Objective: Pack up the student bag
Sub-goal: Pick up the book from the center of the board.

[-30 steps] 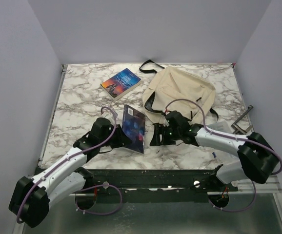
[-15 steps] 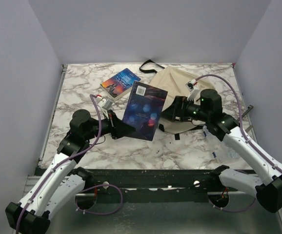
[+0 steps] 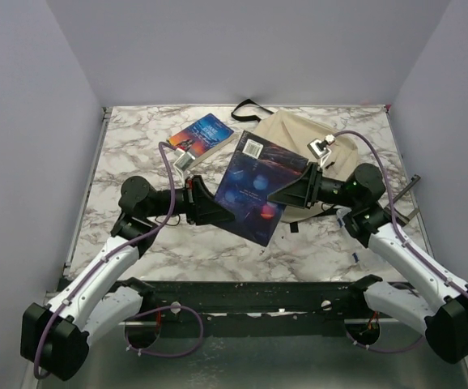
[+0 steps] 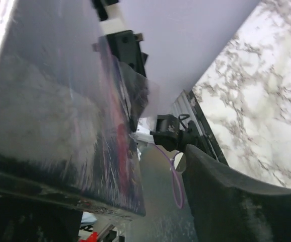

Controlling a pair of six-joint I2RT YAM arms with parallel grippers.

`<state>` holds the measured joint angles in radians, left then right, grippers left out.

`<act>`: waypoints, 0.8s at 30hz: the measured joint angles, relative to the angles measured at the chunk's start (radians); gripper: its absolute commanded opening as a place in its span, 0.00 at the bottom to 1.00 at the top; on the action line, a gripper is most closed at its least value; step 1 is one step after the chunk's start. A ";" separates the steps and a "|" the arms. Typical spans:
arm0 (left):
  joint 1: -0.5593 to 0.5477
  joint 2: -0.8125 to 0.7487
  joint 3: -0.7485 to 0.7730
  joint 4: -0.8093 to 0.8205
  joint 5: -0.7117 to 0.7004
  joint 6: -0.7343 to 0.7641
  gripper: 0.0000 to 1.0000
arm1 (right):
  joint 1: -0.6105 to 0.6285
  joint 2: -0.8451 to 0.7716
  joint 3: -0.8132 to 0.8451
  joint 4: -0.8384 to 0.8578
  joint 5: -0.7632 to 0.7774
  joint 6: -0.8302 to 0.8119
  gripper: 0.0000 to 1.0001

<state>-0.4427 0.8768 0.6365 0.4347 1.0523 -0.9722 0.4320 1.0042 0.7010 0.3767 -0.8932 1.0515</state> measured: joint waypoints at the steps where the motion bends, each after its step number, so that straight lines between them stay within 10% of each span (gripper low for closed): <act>1: 0.000 0.012 -0.006 0.051 0.013 -0.035 0.00 | 0.000 -0.003 -0.010 0.047 -0.005 0.031 0.63; 6: -0.002 0.077 -0.041 0.233 0.047 -0.196 0.00 | 0.002 0.006 -0.110 0.369 -0.023 0.239 0.39; 10: -0.002 0.149 -0.043 0.338 0.060 -0.315 0.00 | -0.002 0.056 -0.158 0.593 -0.021 0.372 0.01; 12: -0.002 0.169 -0.042 0.383 0.058 -0.380 0.06 | -0.011 0.075 -0.179 0.631 -0.014 0.391 0.01; 15: 0.002 0.188 -0.064 0.426 0.038 -0.436 0.54 | -0.010 0.071 -0.196 0.631 0.014 0.414 0.01; 17: 0.001 0.179 -0.109 0.475 -0.018 -0.468 0.69 | -0.008 0.060 -0.203 0.603 0.027 0.416 0.01; 24: -0.016 0.095 -0.241 0.583 -0.319 -0.475 0.80 | -0.002 0.026 -0.212 0.518 0.175 0.433 0.01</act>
<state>-0.4591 0.9718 0.3958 1.0176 0.7334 -1.4471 0.4301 1.0306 0.4889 0.8951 -0.7177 1.4841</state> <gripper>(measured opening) 0.771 0.248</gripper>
